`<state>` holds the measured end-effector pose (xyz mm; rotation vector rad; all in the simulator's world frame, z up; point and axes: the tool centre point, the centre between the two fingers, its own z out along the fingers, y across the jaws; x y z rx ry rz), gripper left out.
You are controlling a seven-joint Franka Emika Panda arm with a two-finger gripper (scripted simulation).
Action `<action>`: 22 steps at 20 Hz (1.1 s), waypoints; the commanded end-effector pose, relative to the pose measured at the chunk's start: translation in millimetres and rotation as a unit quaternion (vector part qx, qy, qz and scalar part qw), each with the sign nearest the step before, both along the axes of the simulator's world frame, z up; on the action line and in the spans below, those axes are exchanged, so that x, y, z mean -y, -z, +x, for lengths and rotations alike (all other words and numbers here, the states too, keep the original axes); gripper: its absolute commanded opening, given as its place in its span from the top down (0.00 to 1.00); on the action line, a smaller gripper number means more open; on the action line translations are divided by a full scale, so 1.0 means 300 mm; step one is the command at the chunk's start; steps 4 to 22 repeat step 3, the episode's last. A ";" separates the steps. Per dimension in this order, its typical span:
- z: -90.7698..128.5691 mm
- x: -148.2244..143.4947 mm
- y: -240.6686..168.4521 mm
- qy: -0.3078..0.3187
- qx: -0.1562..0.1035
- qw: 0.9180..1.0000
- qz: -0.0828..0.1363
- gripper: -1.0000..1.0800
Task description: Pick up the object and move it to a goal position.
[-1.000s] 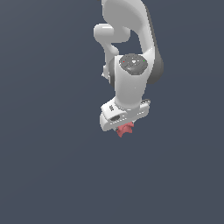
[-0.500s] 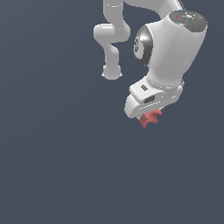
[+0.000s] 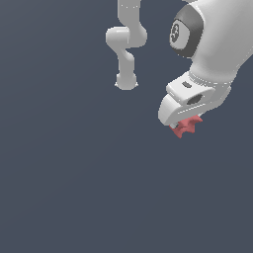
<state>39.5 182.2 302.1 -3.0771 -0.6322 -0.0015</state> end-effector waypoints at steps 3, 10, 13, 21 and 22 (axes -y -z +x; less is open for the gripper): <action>0.003 -0.011 -0.011 0.001 0.000 1.000 0.000 1.00; 0.003 -0.011 -0.011 0.001 0.000 1.000 0.000 1.00; 0.003 -0.011 -0.011 0.001 0.000 1.000 0.000 1.00; 0.003 -0.011 -0.011 0.001 0.000 1.000 0.000 1.00; 0.003 -0.011 -0.011 0.001 0.000 1.000 0.000 1.00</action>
